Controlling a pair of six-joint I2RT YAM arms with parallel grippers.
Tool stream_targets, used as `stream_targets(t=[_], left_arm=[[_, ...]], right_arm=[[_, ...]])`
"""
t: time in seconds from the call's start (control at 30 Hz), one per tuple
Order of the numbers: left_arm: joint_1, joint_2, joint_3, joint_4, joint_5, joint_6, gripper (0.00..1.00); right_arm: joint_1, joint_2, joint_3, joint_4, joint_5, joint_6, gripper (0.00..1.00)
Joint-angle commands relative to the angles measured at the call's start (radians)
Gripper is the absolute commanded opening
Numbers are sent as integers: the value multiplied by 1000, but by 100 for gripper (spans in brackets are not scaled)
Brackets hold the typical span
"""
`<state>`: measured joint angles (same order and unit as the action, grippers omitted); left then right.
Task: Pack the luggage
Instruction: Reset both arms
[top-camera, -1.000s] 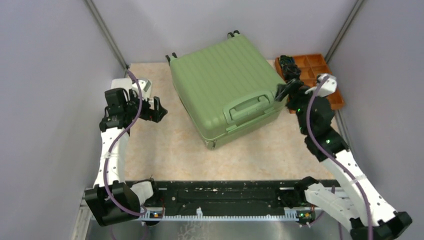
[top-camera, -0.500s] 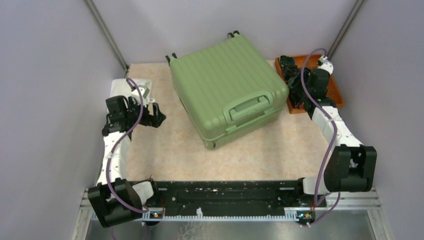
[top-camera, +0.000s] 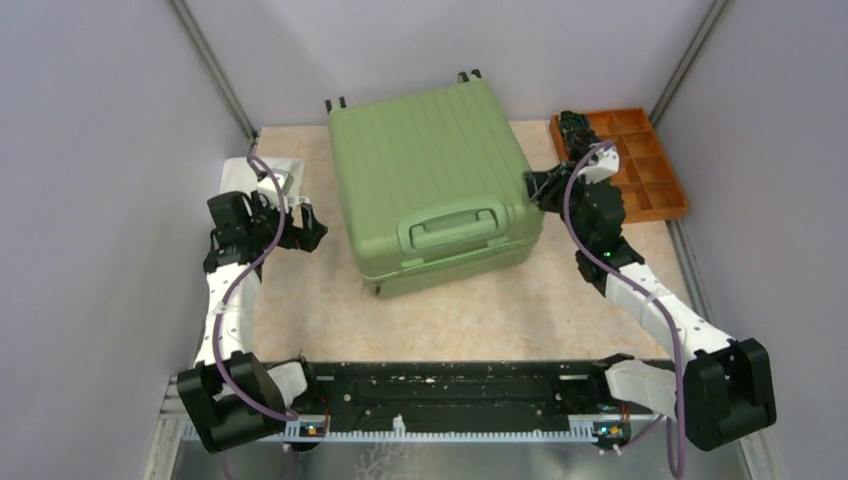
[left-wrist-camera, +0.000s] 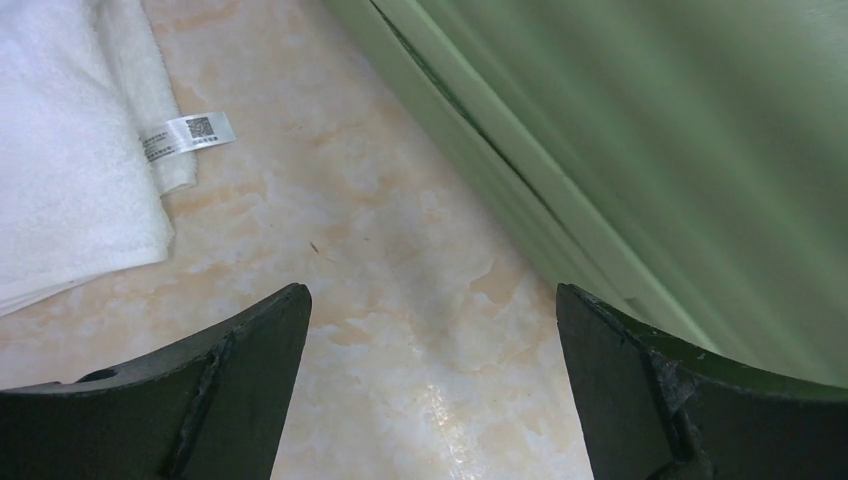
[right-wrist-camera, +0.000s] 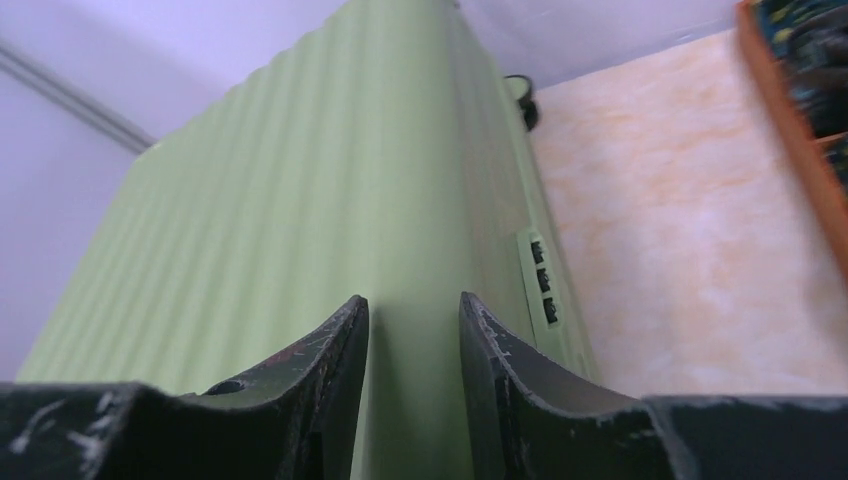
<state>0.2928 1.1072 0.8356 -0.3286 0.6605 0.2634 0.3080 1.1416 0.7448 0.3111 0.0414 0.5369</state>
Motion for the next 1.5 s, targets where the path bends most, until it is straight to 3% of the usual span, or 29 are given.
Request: stream_targets(t=[0.0,0.1,0.2,0.3,0.37,0.53,0.67,0.83,1.07,1.17,1.3,1.37,1.47], left_arm=[[22,22,43,77,8,-12,99],[29,20,44,91,10,-16,99],[33,20,35,100,13,-16,99],[38,23,20,101,14,-8,99],[40,23,1,117,15,-3,99],[43,47,-101,210,-7,36,99],[43,100,-203,333,-26,68,99],[43,113,-367,603,114,-7,99],[27,212,-510,1033,246,-137,99],[20,284,-506,1121,262,-137,99],[19,348,-498,1260,252,-166,99],[15,377,-492,1319,235,-186,99],[7,417,-461,1320,246,-220,99]], right_arm=[[173,41,-117,-122,-273,172,38],[216,-1,-126,-148,-249,177,40],[204,-70,-92,-244,-159,103,51],[120,-118,-34,-384,-63,15,74],[51,-158,-17,-453,63,-35,97],[-16,-292,-148,-418,480,-212,99],[-17,-376,-382,-110,570,-394,99],[-20,-361,-566,216,644,-410,99],[-30,-61,-620,674,607,-524,99],[-38,100,-571,753,598,-610,99],[-85,228,-571,874,540,-597,99],[-108,275,-574,939,519,-592,99],[-135,264,-564,892,469,-564,99]])
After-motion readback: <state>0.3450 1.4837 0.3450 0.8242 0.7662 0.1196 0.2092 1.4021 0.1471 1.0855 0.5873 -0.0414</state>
